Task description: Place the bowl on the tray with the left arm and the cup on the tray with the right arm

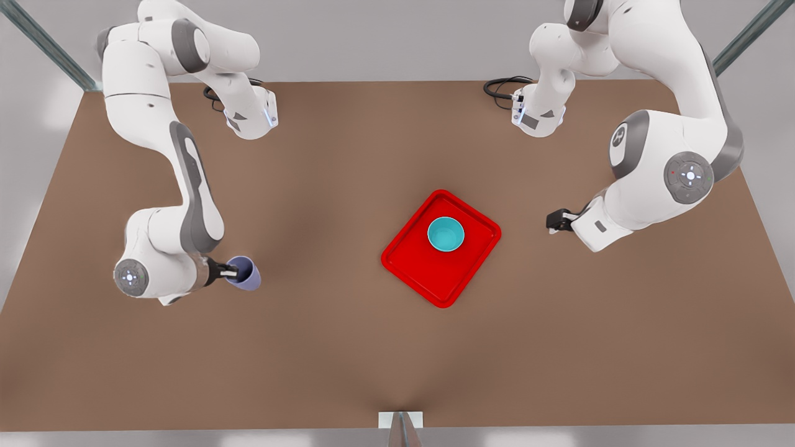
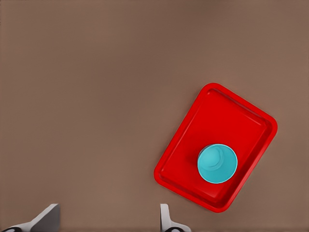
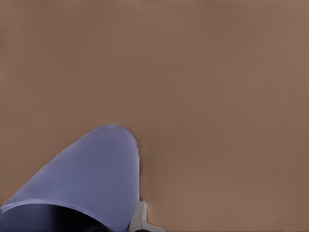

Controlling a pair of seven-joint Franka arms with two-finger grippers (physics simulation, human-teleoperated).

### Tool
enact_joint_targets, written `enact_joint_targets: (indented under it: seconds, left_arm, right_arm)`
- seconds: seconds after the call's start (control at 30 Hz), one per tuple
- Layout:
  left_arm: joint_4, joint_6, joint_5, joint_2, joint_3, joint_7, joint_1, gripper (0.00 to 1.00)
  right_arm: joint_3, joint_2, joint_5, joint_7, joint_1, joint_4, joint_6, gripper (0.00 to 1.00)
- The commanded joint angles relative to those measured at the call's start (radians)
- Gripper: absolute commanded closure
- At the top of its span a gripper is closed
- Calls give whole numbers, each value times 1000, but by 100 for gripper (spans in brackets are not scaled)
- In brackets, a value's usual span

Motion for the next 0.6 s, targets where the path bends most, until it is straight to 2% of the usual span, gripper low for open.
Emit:
enact_joint_targets:
  seconds: [0.0, 0.13, 0.33, 0.47, 0.57]
  left_arm:
    - [0, 0, 0, 0, 0, 0, 0, 0]
    - [0, 0, 1, 0, 0, 0, 0, 0]
    - [0, 0, 1, 0, 0, -2, 0, 0]
    - [0, 0, 1, 1, 0, -2, 0, 0]
    - [0, 0, 1, 1, 0, -2, 0, 0]
  right_arm:
    - [4, 4, -7, 7, -1, 3, -2, 79]
    - [112, 89, -5, 136, 7, 115, -2, 79]
    - [113, 165, 84, 366, 208, 258, 18, 79]
    - [253, 205, 84, 492, 214, 294, 141, 79]
    - [259, 309, 84, 616, 318, 437, 178, 79]
